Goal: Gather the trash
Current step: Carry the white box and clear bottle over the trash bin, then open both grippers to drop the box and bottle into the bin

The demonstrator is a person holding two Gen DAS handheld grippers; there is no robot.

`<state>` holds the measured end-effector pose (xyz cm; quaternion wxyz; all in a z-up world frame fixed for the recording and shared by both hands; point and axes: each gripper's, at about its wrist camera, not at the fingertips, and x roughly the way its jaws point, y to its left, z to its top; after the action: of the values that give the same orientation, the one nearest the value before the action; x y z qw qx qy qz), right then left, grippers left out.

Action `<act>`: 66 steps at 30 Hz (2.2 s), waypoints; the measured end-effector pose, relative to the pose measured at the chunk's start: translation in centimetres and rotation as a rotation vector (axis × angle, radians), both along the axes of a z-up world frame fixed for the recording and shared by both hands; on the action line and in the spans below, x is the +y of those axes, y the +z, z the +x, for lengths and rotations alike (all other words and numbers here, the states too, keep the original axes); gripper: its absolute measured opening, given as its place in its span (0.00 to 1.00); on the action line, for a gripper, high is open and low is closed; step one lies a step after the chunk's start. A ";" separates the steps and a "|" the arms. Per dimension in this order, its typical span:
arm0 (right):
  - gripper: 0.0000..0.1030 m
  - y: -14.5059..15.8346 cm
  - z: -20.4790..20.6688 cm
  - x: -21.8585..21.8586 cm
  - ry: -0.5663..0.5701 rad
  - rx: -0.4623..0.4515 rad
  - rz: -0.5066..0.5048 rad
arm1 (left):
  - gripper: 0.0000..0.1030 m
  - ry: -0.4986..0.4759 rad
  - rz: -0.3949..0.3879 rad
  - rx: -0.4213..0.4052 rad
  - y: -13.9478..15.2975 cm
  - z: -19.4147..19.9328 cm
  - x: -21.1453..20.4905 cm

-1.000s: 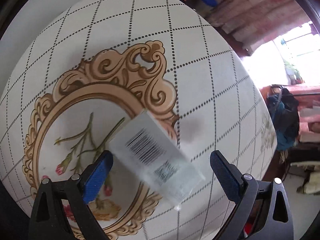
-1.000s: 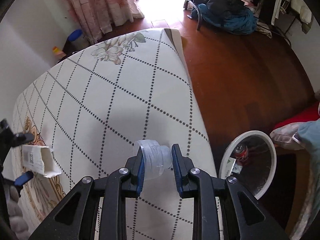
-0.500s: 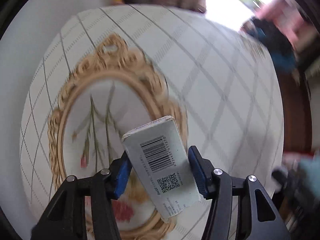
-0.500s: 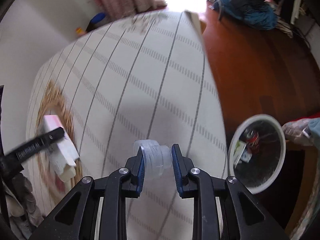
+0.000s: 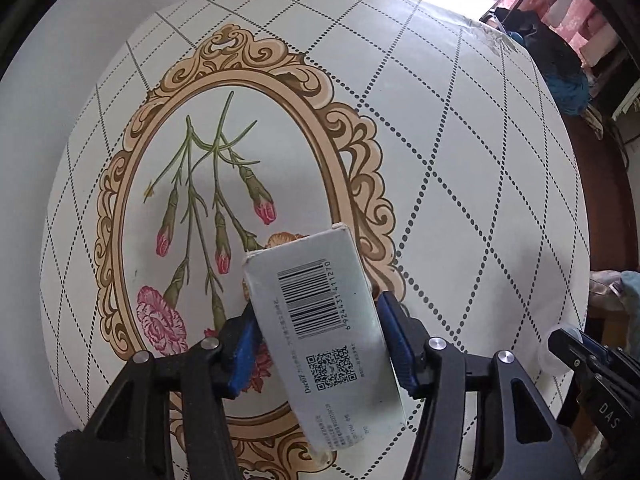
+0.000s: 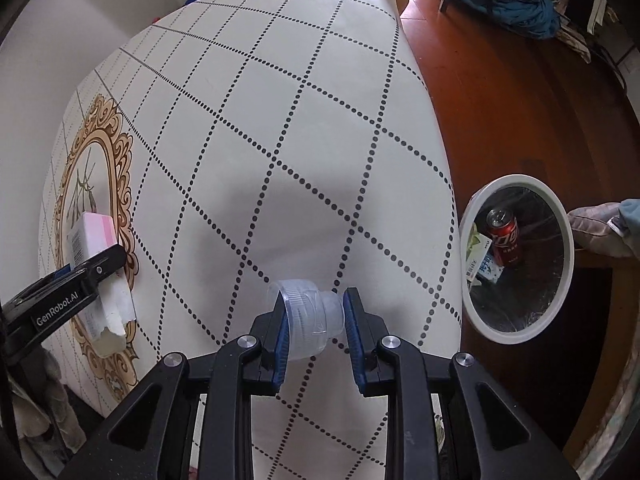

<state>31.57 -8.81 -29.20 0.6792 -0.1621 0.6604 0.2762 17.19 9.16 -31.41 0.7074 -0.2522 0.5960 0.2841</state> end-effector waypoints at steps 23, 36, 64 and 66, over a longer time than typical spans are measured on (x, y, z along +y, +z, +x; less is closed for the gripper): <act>0.26 10.6 4.1 -10.5 -0.116 -0.174 0.198 | 0.46 -0.271 0.170 -0.270 15.8 7.5 -15.2; 0.26 10.5 12.4 -27.7 -0.402 -0.211 0.164 | 0.46 -0.555 -0.006 -0.310 14.2 20.8 -28.4; 0.98 -3.4 15.3 -31.7 -0.488 -0.042 0.075 | 0.96 -0.471 -0.036 -0.060 4.3 23.0 -27.7; 0.98 -1.9 14.4 -31.3 -0.464 -0.065 0.049 | 0.96 -0.461 0.004 -0.078 6.0 21.4 -27.5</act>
<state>46.01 -40.14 -31.08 0.7492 0.0019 0.6508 0.1231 38.56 -18.32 -25.38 0.7765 -0.1189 0.6096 0.1062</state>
